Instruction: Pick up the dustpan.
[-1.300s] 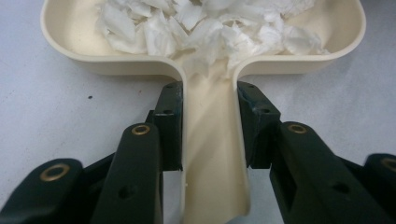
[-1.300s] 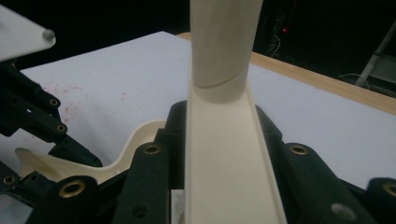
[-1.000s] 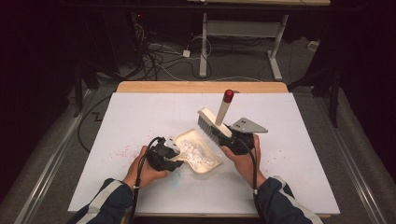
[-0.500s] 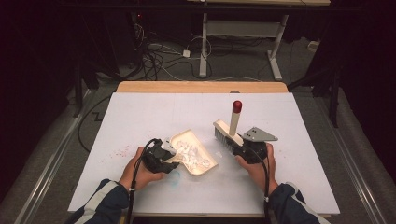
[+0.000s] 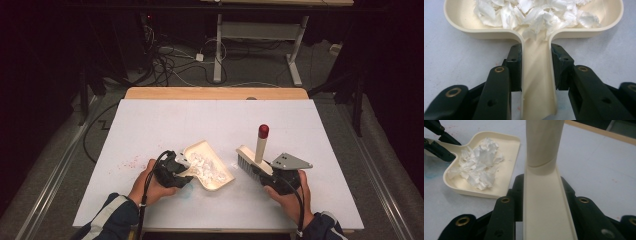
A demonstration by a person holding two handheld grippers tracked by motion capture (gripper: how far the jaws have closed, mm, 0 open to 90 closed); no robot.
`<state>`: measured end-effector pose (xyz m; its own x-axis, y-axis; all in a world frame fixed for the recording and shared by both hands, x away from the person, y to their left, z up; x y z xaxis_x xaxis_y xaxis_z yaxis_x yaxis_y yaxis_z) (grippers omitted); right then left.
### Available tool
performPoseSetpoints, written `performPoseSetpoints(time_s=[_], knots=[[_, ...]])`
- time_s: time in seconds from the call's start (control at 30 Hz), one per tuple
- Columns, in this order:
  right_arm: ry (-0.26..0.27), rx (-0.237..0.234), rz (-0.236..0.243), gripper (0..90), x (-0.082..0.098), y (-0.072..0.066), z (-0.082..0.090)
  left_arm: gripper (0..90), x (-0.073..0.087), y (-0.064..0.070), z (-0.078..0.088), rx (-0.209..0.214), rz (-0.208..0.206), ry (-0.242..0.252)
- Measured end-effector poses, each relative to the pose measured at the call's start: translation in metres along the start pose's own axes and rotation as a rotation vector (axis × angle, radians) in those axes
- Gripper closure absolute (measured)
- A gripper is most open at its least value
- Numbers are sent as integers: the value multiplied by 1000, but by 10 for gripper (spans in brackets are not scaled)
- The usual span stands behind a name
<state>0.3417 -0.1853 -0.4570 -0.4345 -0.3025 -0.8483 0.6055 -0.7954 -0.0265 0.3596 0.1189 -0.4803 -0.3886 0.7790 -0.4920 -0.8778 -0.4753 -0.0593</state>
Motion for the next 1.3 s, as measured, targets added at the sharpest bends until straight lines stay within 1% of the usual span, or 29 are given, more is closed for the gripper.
performPoseSetpoints(time_s=[0.07, 0.17, 0.23, 0.27, 0.3, 0.33, 0.37, 0.47, 0.57, 0.6, 0.7, 0.8, 0.87, 0.93, 1.0, 1.03, 1.17, 1.23, 1.3], knots=[[2, -33, -6, 677, 0, -4, -5, 640, 0, 0, -1, 8, 4, -1], [2, -72, 13, 677, -3, -12, -13, 640, 1, 0, -4, 10, 3, -7], [7, -108, 7, 677, -5, -16, -15, 640, 1, 0, -4, 12, 4, -6], [10, -128, -2, 677, -6, -19, -14, 640, 1, 0, -4, 12, 3, -4], [12, -138, 2, 677, -7, -21, -13, 640, 1, 0, -4, 12, 3, -4], [17, -147, 16, 677, -8, -23, -11, 639, 1, -1, -4, 13, 3, -4], [22, -148, 27, 677, -9, -25, -8, 640, 1, -1, -4, 14, 4, -4], [47, -164, 25, 677, -12, -25, -1, 639, 2, -1, -4, 19, 7, -3], [62, -155, 22, 677, -15, -21, 3, 639, 1, -2, -4, 21, 7, -1], [67, -147, 28, 677, -16, -20, 4, 639, 2, -2, -4, 21, 7, -2], [63, -147, 13, 677, -16, -16, 4, 639, 2, -2, -4, 20, 7, -3], [49, -117, 19, 677, -13, -11, -1, 639, 2, -3, -4, 20, 6, -3], [42, -78, 47, 676, -12, -8, -5, 639, 2, -3, -4, 20, 6, -3], [47, -55, 68, 676, -13, -5, -10, 639, 2, -3, -4, 22, 9, -2], [70, -32, 91, 676, -17, -2, -17, 639, 2, -3, -5, 24, 14, -2], [81, -21, 112, 676, -19, -1, -21, 639, 3, -3, -5, 26, 15, -3], [97, -20, 132, 677, -27, 4, -46, 639, 3, -4, -7, 33, 21, -8], [89, -18, 140, 676, -29, 5, -59, 639, 4, -4, -7, 38, 25, -6], [78, -26, 148, 677, -29, 5, -70, 639, 4, -4, -7, 40, 26, -6]])
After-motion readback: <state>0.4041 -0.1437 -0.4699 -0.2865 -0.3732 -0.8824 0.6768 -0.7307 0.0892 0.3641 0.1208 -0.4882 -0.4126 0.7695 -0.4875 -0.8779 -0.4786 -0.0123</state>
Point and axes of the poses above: each handheld gripper's, and its own axes: z roughly backward along the jaws, x roughly out of its underside, y roughly to its right, the point moved 3 cm from there along -z, roughly forward along the jaws, and after that the axes turned 6 degrees about -z, right-handed, at the moved point
